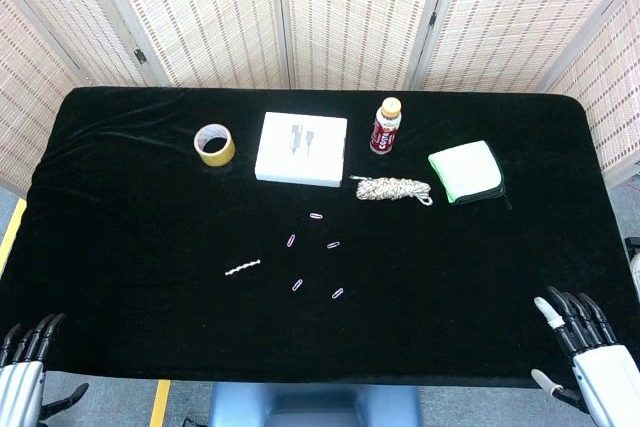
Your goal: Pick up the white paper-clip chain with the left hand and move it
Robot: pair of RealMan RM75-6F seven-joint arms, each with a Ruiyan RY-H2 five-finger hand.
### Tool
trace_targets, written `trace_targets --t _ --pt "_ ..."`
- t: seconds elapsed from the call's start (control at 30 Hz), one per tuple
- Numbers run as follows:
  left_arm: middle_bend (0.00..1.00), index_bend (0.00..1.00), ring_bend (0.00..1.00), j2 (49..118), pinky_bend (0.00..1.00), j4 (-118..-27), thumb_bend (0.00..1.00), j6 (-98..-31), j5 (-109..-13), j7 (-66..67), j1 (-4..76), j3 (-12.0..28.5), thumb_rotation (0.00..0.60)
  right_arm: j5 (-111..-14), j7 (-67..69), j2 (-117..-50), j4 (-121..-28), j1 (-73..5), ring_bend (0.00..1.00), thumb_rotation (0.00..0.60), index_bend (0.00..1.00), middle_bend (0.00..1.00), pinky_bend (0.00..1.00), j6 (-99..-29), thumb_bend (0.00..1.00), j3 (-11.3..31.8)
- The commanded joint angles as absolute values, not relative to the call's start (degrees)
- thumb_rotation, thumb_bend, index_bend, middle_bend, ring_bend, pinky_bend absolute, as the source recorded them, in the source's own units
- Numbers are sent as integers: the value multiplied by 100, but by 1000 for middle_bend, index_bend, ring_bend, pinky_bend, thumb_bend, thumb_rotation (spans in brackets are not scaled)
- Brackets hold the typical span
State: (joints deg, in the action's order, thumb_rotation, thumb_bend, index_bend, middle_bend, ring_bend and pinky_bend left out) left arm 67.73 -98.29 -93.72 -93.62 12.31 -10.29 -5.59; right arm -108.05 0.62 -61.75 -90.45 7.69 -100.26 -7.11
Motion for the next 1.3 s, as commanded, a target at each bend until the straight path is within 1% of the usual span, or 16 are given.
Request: trace_targets --t 0.03,0.27,0.43,0.5,0.6,0.67,0.7,0.73,0.77,0.8,0.83,0.9,0.93,1.03,1.17,1.3 --pt "129 0 169 6776 2 -9828 146 -9369 -9361 1235 -1029 -561 600 -10802 58 -6176 -9047 768 0 600 0 0 0 -10018 10 -713" --pt "129 0 168 6762 19 -9828 146 -9322 -9335 1181 -981 -524 600 -10784 60 -6176 -9055 777 0 600 0 0 0 -10031 10 -707" --pt "129 0 187 6753 167 -9782 146 -9194 -9307 971 -872 -477 600 -10732 81 -6176 -9081 769 0 600 0 0 0 -10022 10 -679" --pt "132 0 203 6755 208 -9800 146 -9069 -9218 1024 -790 -419 600 -10678 88 -6173 -9100 745 0 600 0 0 0 -9995 10 -640" --pt "199 0 297 6811 295 -9876 146 -8930 -9166 1139 -625 -280 600 -10618 112 -6162 -9125 715 0 600 0 0 0 -9955 10 -606" --pt "338 10 474 6927 486 -9890 146 -8908 -9215 1092 -493 -146 600 -10597 155 -6146 -9132 696 0 600 0 0 0 -9935 10 -597" --pt "448 31 604 7033 620 -9882 147 -8875 -9237 1002 -390 -47 600 -10578 197 -6130 -9137 677 0 600 0 0 0 -9918 9 -586" --pt "588 78 752 7120 758 -9881 147 -8837 -9216 932 -314 29 600 -10564 238 -6117 -9140 662 0 600 0 0 0 -9911 9 -574" --pt "666 111 824 7231 823 -9892 147 -8772 -9148 914 -218 136 600 -10532 285 -6102 -9147 647 0 600 0 0 0 -9908 9 -554" --pt "790 164 923 7307 916 -9907 147 -8712 -9082 969 -143 218 600 -10505 316 -6091 -9150 634 0 600 0 0 0 -9906 9 -532" --pt "874 201 974 7374 968 -9936 147 -8627 -9003 1056 -62 294 600 -10476 350 -6083 -9151 618 0 600 0 0 0 -9903 9 -508" --pt "967 254 1000 7533 1000 -10069 147 -8406 -8727 1193 131 496 600 -10368 431 -6065 -9162 583 0 600 0 0 0 -9876 9 -446" --pt "990 289 1000 7613 1000 -10157 154 -8308 -8541 1203 206 599 600 -10315 458 -6056 -9170 570 0 600 0 0 0 -9857 9 -420" --pt "1000 368 1000 7853 1000 -10425 198 -7930 -7899 1293 485 911 600 -10184 553 -6023 -9189 534 0 600 0 0 0 -9810 9 -361" --pt "1000 429 1000 8369 1000 -10408 268 -7622 -7123 1932 937 1298 600 -10078 735 -5979 -9177 473 0 600 0 0 0 -9786 9 -279" --pt "1000 449 1000 8807 1000 -10264 275 -7497 -6584 2216 1253 1528 600 -10053 1098 -5959 -9079 453 0 600 0 0 0 -9944 9 -188"
